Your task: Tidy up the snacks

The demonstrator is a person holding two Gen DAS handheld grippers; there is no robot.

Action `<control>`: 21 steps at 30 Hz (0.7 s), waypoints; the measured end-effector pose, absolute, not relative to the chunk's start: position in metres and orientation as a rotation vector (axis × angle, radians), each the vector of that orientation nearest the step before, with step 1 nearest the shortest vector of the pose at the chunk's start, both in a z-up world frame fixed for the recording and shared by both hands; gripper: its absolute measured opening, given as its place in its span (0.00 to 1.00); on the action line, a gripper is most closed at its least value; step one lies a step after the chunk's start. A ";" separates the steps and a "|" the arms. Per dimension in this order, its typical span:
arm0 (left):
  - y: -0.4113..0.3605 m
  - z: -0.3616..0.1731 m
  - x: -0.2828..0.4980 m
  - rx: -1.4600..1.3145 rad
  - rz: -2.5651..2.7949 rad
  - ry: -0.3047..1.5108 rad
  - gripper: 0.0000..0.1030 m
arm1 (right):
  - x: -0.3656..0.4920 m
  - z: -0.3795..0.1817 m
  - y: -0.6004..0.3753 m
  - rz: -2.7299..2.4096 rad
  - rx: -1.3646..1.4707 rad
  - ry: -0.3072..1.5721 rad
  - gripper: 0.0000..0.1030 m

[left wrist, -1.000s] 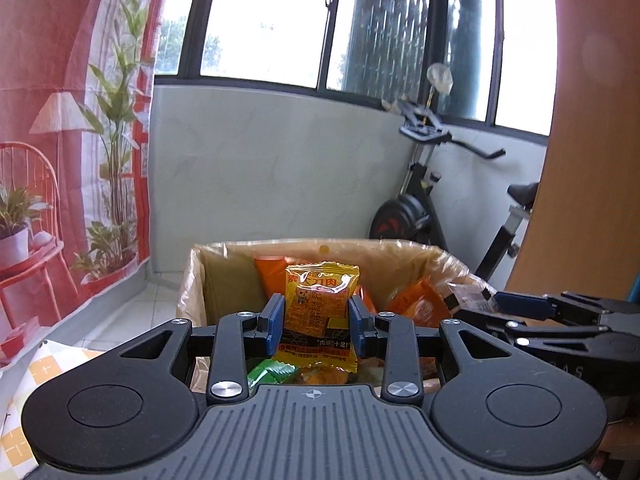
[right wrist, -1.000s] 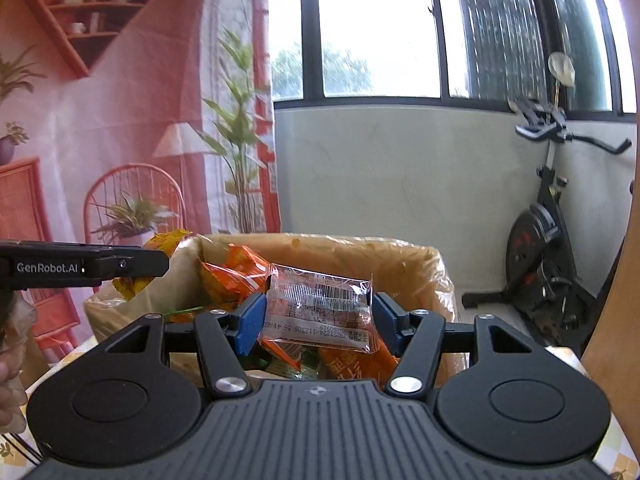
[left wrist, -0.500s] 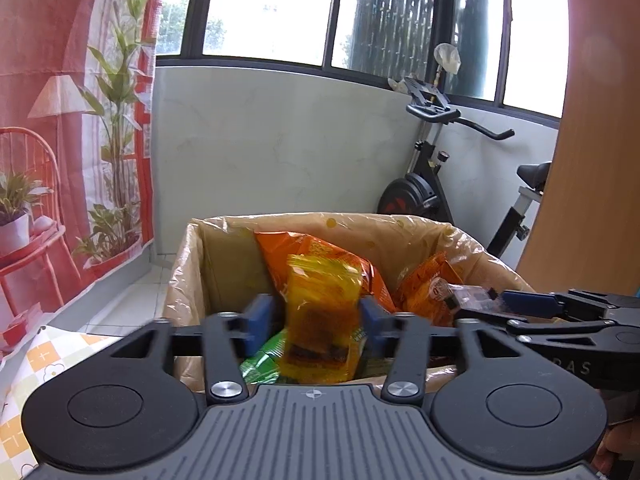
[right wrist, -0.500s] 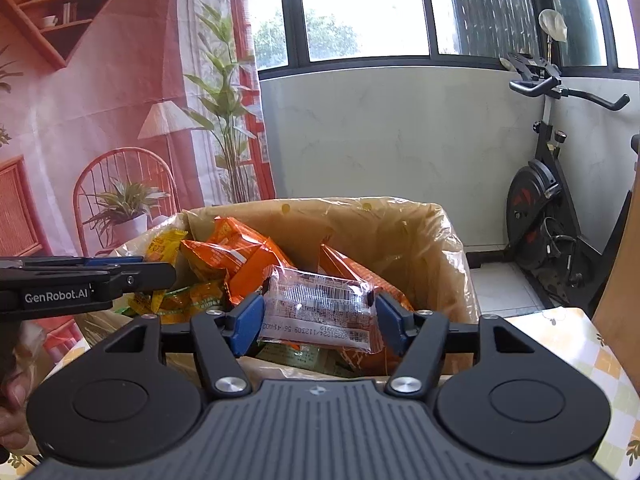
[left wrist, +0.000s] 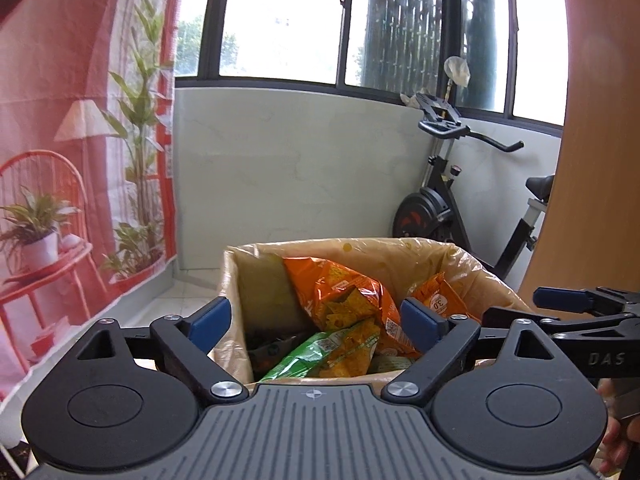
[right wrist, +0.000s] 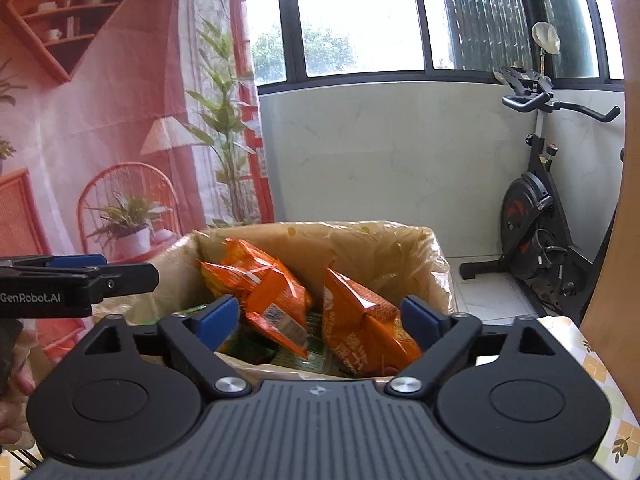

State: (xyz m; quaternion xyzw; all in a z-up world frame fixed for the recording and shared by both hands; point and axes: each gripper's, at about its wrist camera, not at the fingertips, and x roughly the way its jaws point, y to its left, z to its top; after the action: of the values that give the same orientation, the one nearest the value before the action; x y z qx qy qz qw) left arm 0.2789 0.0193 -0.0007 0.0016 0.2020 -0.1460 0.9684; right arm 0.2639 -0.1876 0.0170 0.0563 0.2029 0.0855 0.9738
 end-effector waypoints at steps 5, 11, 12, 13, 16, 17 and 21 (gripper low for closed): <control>0.030 0.007 0.260 -0.022 -0.273 0.424 0.92 | 0.243 0.029 -0.185 0.184 0.117 0.384 0.95; 0.037 0.014 0.230 -0.027 -0.240 0.423 0.94 | 0.216 0.039 -0.180 0.139 0.120 0.363 1.00; 0.038 0.015 0.225 -0.025 -0.234 0.425 0.94 | 0.212 0.040 -0.180 0.129 0.121 0.356 1.00; 0.039 0.015 0.219 -0.022 -0.227 0.426 0.94 | 0.207 0.041 -0.179 0.127 0.125 0.346 1.00; 0.040 0.017 0.202 -0.011 -0.211 0.427 0.94 | 0.193 0.043 -0.179 0.147 0.155 0.338 1.00; 0.041 0.017 0.197 -0.007 -0.207 0.424 0.94 | 0.188 0.044 -0.178 0.156 0.163 0.338 1.00; 0.043 0.021 0.177 -0.006 -0.198 0.416 0.94 | 0.168 0.045 -0.173 0.160 0.155 0.323 1.00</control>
State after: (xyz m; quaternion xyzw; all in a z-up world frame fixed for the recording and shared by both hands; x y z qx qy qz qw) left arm 0.1769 0.0430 0.0207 -0.0031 0.2062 -0.0979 0.9736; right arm 0.1684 -0.1733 0.0451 0.0771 0.1606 0.0797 0.9808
